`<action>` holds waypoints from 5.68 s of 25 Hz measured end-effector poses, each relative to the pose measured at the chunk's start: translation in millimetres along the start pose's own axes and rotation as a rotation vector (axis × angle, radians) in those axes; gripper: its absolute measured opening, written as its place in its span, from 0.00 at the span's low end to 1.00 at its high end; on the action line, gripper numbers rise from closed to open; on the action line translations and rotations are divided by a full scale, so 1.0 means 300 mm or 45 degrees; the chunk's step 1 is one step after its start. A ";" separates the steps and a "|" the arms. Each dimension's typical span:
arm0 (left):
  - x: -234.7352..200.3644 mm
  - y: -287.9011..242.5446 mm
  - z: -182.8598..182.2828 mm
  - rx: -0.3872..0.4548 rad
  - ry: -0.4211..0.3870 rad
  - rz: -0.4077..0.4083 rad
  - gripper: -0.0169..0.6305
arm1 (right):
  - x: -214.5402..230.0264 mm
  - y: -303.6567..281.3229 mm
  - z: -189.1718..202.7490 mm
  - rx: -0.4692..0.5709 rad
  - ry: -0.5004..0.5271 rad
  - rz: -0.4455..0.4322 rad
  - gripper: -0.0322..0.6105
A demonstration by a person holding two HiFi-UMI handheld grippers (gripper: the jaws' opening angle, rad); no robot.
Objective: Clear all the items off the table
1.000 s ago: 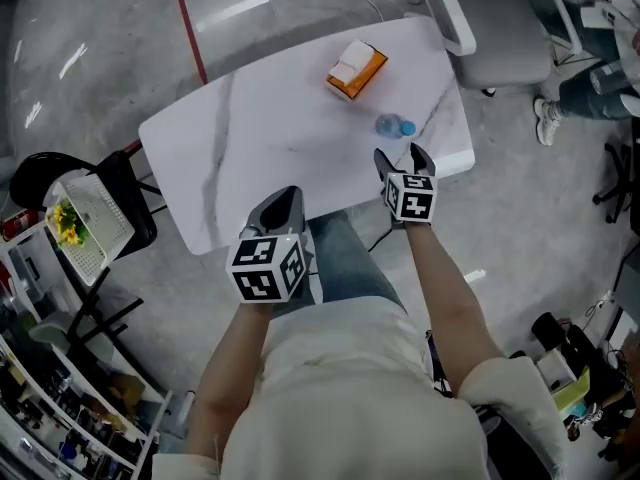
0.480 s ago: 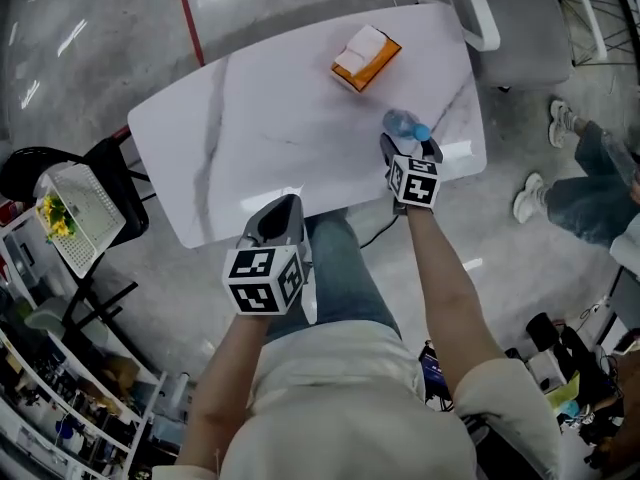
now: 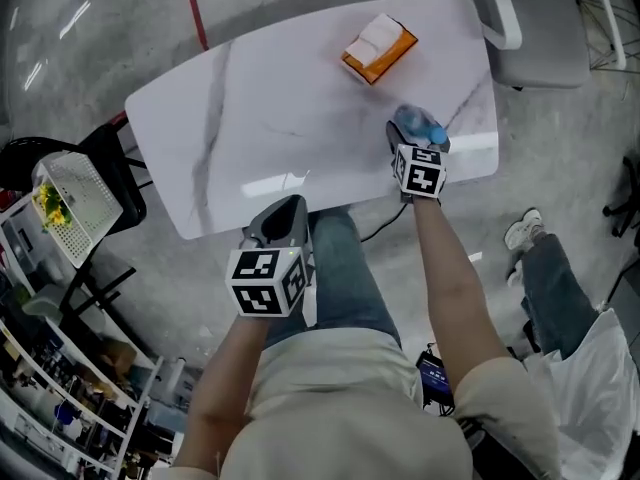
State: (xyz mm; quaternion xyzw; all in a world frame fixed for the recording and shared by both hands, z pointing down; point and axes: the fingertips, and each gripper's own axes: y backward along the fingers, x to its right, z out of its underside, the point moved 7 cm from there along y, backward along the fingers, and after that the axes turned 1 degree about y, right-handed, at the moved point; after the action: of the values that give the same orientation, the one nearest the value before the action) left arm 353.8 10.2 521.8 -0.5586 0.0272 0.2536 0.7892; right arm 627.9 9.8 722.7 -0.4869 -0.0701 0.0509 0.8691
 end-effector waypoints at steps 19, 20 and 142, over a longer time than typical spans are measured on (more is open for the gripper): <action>-0.039 0.034 0.025 0.028 0.016 0.001 0.04 | -0.013 0.045 -0.046 0.032 0.108 0.072 0.56; -0.039 0.041 0.025 0.037 0.016 0.003 0.04 | -0.017 0.059 -0.049 0.035 0.112 0.074 0.56; -1.652 1.452 0.861 0.819 0.900 -0.620 0.04 | -2.744 0.992 -0.120 0.247 1.195 -1.174 0.56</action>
State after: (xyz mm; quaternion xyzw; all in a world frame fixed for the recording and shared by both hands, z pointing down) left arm -327.1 166.1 402.3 -0.3302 0.2372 -0.1614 0.8993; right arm -182.6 5.3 390.6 -0.2971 0.1194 -0.5374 0.7802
